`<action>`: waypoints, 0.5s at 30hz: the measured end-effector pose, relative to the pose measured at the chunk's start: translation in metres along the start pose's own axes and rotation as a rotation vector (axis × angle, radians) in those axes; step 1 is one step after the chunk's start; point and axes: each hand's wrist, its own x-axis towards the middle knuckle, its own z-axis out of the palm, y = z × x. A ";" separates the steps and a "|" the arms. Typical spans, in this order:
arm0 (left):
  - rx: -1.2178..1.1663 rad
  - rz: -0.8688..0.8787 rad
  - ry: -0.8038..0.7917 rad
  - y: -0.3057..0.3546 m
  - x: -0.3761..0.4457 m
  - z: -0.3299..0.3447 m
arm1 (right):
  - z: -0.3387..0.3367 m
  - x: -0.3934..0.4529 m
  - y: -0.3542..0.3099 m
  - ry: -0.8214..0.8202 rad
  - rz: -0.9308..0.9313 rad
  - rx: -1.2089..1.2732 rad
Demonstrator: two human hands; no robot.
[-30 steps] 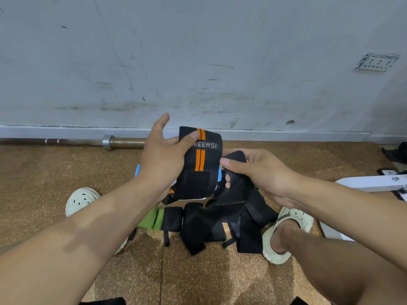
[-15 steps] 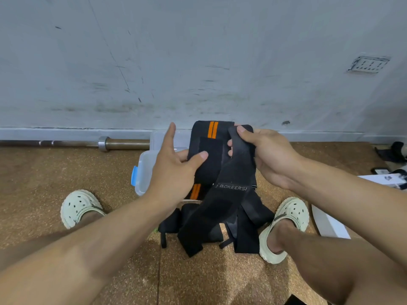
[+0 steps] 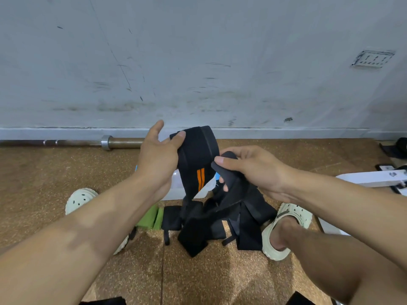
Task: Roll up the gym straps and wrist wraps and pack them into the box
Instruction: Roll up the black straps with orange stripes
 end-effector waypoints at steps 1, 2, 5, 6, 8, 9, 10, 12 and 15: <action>-0.005 0.001 -0.023 0.001 -0.002 0.001 | 0.002 0.000 0.000 0.027 0.000 0.034; -0.003 0.005 -0.051 0.001 -0.004 0.002 | 0.004 0.001 -0.001 0.051 -0.002 0.082; 0.102 0.041 -0.179 -0.003 -0.017 0.007 | 0.004 0.004 -0.004 0.110 -0.012 0.237; 0.144 0.056 -0.194 -0.007 -0.020 0.007 | 0.003 0.004 -0.006 0.128 -0.015 0.251; 0.161 0.079 -0.176 -0.014 -0.019 0.007 | 0.002 0.005 -0.009 0.132 -0.025 0.248; 0.144 0.085 -0.163 -0.016 -0.017 0.006 | 0.002 0.005 -0.010 0.125 -0.028 0.246; 0.122 0.087 -0.148 -0.016 -0.015 0.006 | 0.002 0.005 -0.011 0.116 -0.030 0.241; 0.095 0.093 -0.118 -0.013 -0.012 0.005 | 0.002 0.006 -0.011 0.093 -0.031 0.211; 0.077 0.109 -0.072 -0.012 -0.012 0.004 | 0.000 0.007 -0.012 0.058 -0.035 0.180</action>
